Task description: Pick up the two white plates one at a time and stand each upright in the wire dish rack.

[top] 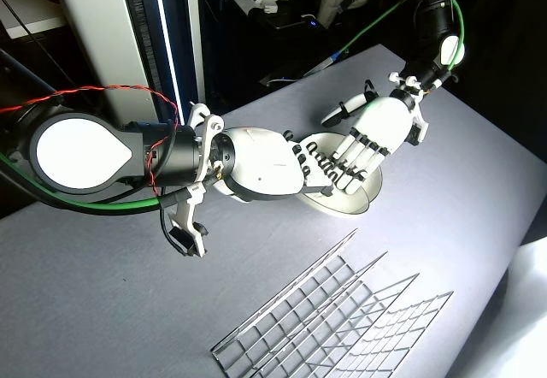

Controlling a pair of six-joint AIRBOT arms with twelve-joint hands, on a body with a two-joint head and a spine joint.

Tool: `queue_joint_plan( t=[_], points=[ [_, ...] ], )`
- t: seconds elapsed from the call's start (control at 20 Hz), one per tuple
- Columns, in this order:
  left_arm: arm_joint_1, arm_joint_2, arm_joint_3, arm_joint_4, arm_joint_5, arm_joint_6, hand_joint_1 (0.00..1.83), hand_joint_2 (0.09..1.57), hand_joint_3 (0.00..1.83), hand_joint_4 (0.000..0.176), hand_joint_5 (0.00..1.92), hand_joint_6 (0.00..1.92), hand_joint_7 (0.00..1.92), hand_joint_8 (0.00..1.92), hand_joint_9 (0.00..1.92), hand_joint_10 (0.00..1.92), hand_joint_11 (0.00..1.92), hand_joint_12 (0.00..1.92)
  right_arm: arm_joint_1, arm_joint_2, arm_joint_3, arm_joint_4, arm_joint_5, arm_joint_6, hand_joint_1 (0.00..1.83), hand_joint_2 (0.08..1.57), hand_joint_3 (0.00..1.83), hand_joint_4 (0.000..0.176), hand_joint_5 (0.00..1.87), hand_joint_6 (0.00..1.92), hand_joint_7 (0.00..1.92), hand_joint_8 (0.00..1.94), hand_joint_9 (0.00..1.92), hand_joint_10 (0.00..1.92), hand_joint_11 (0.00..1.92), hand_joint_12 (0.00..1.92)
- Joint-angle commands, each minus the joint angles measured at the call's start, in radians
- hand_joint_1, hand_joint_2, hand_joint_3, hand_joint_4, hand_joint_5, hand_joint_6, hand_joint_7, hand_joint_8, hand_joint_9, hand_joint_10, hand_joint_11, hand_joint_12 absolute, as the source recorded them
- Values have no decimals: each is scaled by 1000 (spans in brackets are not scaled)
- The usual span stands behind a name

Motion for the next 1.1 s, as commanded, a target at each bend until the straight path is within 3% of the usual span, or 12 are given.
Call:
queue_joint_plan(
  t=[0.0,0.25,0.55,1.05],
  points=[
    [-6,-3,1,-55,-24,-7,0,1156,0,0,0,0,0,0,0,0,0,0,3,-6,0,47,64,-5,1302,1020,0,0,189,11,125,6,95,7,0,495],
    [-6,-2,2,-55,-24,-7,0,1159,1,0,0,0,0,0,0,0,0,0,-8,-80,52,47,49,-10,1276,1023,3,0,171,0,115,0,95,5,0,530],
    [-5,-4,3,-55,-24,-7,0,1157,0,0,0,0,0,0,0,0,0,0,-8,-162,122,47,40,-12,1284,1045,4,0,178,0,99,0,70,0,0,419],
    [-3,-4,5,-55,-27,-7,0,1149,0,0,0,0,0,0,0,0,0,0,-8,-202,186,47,39,-12,1243,1084,12,0,226,5,174,3,169,17,0,660]
  ],
)
